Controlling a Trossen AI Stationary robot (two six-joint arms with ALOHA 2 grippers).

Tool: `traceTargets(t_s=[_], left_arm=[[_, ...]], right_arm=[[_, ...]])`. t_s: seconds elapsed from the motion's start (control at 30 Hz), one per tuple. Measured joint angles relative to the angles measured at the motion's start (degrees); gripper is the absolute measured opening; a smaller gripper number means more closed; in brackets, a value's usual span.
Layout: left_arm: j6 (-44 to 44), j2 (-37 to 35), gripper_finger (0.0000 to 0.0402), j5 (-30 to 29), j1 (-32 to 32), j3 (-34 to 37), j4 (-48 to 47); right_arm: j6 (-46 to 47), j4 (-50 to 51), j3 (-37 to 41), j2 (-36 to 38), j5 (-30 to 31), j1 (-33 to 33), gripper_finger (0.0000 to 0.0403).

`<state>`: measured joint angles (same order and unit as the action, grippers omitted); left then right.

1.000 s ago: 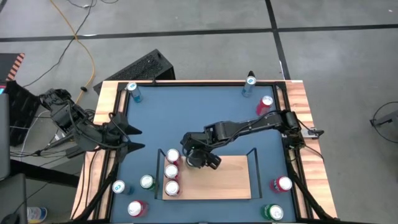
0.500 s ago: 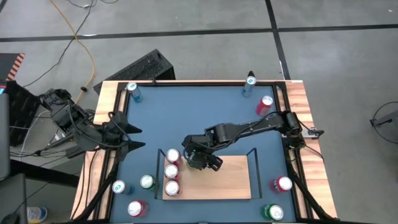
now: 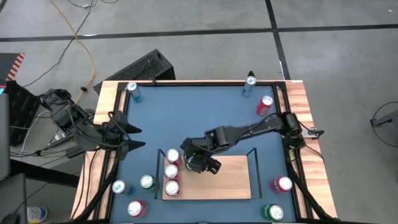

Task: Place canned beverage on shelf
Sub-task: Put the top left green soda can on the shelf aligned with the left red soda can

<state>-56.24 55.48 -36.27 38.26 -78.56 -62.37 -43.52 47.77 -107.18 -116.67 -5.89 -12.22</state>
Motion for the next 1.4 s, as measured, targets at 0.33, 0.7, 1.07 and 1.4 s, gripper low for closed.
traceTargets(t_s=[0.33, 0.7, 1.07, 1.4], left_arm=[[0.02, 0.00, 0.0302, -0.02, 0.00, 0.00, 0.02], [-0.01, 0.00, 0.0302, -0.11, 0.00, 0.00, 0.04], [-0.10, 0.00, 0.0302, -1.64, 0.00, 0.00, 0.07], [-0.14, 0.00, 0.0302, -1.68, 0.00, 0.00, 0.05]], right_arm=[[3.08, -1.45, 0.00, -0.01, 3.56, -1.92, 0.0310], [11.56, 2.92, -0.08, 0.14, 6.05, -1.37, 0.0310], [11.79, 4.04, -0.11, 0.14, 2.95, -1.19, 0.0339], [14.68, 4.95, -0.82, 0.10, 8.04, -1.30, 0.0382]])
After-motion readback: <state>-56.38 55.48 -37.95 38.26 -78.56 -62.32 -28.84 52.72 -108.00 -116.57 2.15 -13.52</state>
